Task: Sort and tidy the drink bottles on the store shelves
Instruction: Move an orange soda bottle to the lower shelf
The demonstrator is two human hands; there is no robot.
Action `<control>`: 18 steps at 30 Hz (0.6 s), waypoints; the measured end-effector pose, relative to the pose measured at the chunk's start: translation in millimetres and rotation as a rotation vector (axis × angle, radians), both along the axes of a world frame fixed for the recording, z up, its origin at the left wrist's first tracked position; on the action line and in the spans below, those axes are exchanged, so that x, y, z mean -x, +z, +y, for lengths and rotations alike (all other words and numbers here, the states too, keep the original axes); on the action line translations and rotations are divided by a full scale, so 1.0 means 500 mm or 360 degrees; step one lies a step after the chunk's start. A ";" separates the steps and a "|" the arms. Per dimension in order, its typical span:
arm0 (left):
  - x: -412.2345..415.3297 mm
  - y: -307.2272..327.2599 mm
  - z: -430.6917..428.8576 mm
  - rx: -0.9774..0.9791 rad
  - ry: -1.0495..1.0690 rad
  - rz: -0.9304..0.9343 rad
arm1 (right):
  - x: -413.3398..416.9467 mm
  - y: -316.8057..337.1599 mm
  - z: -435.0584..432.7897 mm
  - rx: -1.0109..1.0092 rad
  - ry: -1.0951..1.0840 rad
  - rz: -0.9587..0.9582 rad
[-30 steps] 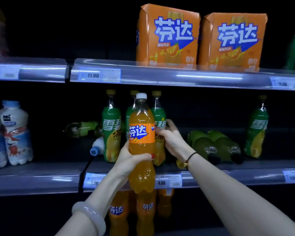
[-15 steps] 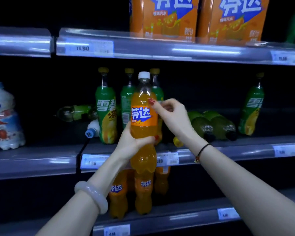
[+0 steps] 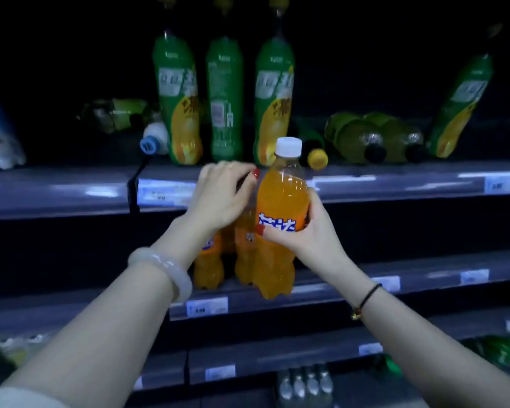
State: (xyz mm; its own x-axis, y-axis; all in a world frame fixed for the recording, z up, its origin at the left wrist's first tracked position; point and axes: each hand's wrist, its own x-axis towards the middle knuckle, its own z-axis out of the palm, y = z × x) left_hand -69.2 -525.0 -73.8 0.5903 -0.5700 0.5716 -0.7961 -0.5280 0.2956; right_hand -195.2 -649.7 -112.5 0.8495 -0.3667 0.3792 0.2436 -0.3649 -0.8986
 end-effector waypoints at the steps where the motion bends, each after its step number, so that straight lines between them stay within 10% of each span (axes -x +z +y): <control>1: 0.001 -0.010 -0.005 0.0023 0.0052 -0.0085 | 0.003 -0.033 0.005 -0.0012 -0.0019 0.0016; 18: -0.005 -0.049 -0.048 0.0331 0.0362 -0.0410 | -0.099 -0.248 -0.090 -0.0377 -0.0414 0.0107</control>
State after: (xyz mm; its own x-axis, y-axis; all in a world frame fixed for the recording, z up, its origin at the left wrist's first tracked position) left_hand -67.0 -548.8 -98.4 0.5101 -0.2977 0.8070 -0.7279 -0.6491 0.2207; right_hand -145.6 -694.9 -236.5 0.7362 -0.6453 0.2040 0.1073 -0.1864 -0.9766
